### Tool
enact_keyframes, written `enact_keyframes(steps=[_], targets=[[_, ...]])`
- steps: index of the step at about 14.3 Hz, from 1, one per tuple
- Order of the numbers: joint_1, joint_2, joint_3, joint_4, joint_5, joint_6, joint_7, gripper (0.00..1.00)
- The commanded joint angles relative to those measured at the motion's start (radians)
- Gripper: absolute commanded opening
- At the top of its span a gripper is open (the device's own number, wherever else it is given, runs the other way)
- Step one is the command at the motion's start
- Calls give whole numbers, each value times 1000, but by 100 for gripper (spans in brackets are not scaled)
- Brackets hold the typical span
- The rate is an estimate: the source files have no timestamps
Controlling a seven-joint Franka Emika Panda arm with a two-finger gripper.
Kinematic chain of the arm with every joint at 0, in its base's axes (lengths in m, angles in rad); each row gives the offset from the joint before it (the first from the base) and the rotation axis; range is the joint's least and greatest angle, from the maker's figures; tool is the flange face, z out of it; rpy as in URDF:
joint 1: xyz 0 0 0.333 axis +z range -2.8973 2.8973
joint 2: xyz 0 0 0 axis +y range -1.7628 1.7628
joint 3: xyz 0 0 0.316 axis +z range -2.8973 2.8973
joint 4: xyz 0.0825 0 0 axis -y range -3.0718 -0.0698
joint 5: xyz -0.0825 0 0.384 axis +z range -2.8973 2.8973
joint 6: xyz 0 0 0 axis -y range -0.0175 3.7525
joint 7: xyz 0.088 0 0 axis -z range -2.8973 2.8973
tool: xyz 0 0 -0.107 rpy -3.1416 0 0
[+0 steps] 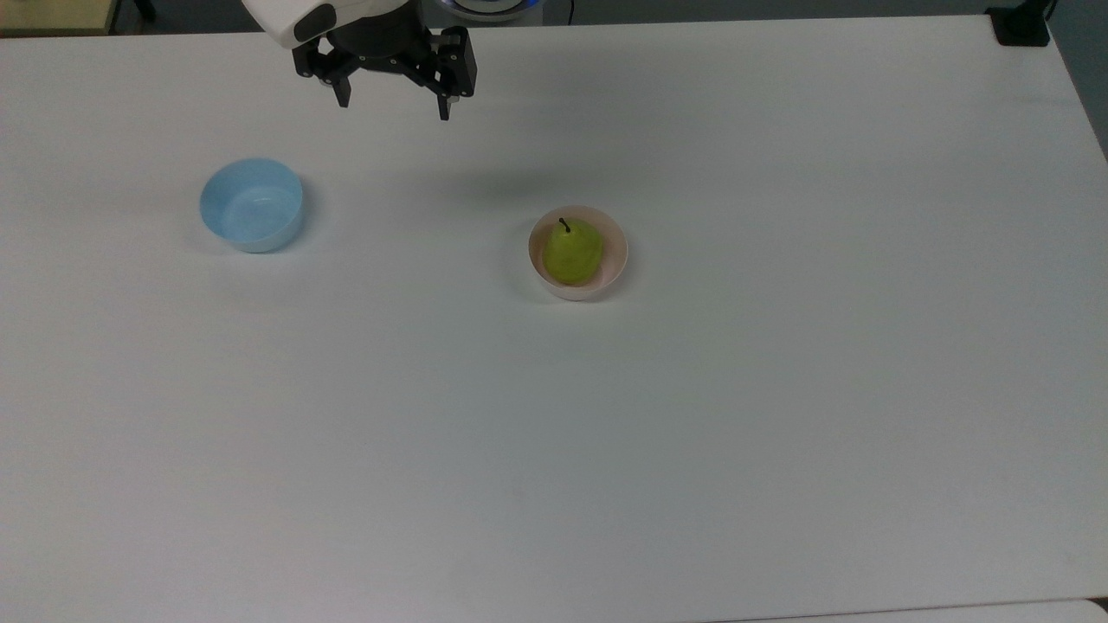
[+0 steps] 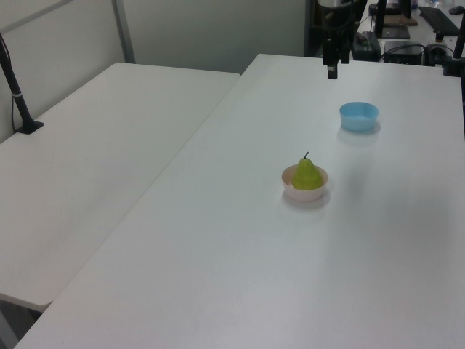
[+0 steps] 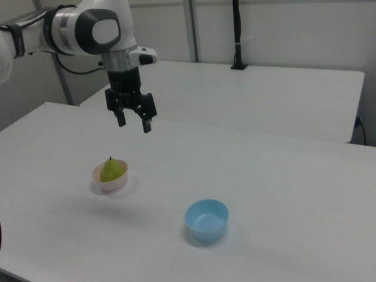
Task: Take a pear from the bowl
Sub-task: 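Lower the open gripper over the green pear in the pink bowl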
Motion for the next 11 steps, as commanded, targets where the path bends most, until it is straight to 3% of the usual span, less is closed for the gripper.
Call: enact_keyframes(steps=[1,5,7,11], targets=[[42,21,4,-1,6,10,-10,100],[182,87,1,-3,12,59,-7,100],[235,134,2,-14,64,126,2,100],[266,222,2,-20,54,186,-10,100]])
